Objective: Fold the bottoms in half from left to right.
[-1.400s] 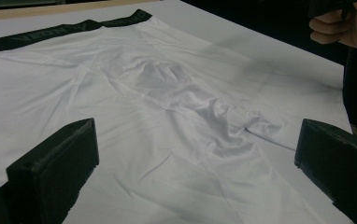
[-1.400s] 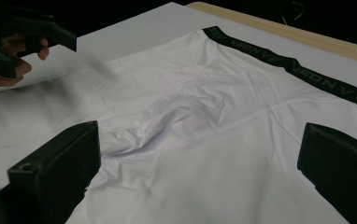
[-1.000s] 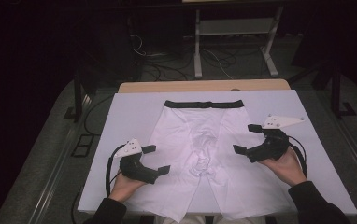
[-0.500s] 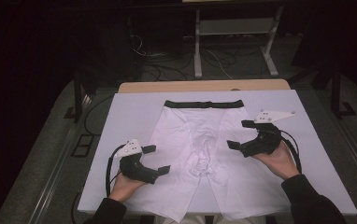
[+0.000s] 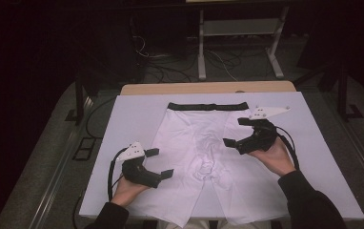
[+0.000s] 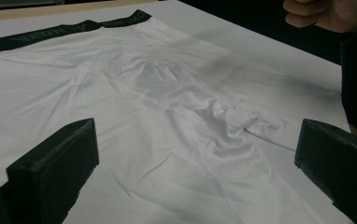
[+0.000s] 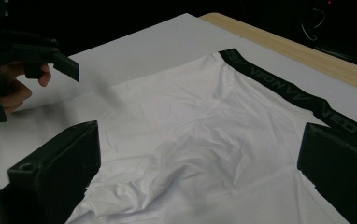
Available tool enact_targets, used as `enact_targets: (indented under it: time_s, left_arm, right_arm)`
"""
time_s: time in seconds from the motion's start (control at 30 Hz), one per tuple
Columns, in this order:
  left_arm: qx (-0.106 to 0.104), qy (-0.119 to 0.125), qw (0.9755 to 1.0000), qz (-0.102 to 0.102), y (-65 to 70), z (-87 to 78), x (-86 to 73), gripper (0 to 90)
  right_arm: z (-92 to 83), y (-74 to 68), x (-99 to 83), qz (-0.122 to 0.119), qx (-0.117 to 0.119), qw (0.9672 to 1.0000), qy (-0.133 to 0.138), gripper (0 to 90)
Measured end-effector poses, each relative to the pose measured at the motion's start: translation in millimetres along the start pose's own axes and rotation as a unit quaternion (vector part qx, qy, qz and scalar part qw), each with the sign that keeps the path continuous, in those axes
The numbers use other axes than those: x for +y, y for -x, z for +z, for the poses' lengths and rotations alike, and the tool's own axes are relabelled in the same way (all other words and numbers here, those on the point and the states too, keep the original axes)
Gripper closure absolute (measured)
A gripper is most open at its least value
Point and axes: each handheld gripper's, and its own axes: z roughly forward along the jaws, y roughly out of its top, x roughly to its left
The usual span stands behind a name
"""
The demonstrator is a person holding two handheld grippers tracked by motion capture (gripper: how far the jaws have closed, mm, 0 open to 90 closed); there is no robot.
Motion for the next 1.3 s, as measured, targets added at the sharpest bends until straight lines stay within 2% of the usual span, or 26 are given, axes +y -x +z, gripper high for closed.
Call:
enact_targets:
  time_s: [0.3,1.3]
  left_arm:
    - [0.000,0.000,1.0000,0.000,-0.3,0.1,0.0,0.0]
    - [-0.004,0.000,1.0000,0.001,-0.5,0.7,-0.1,0.0]
  right_arm:
    - [13.2,2.1,9.0,0.001,0.005,1.0000,0.000,0.0]
    - [56.2,12.7,36.7,0.002,0.000,0.9999,-0.011,0.0]
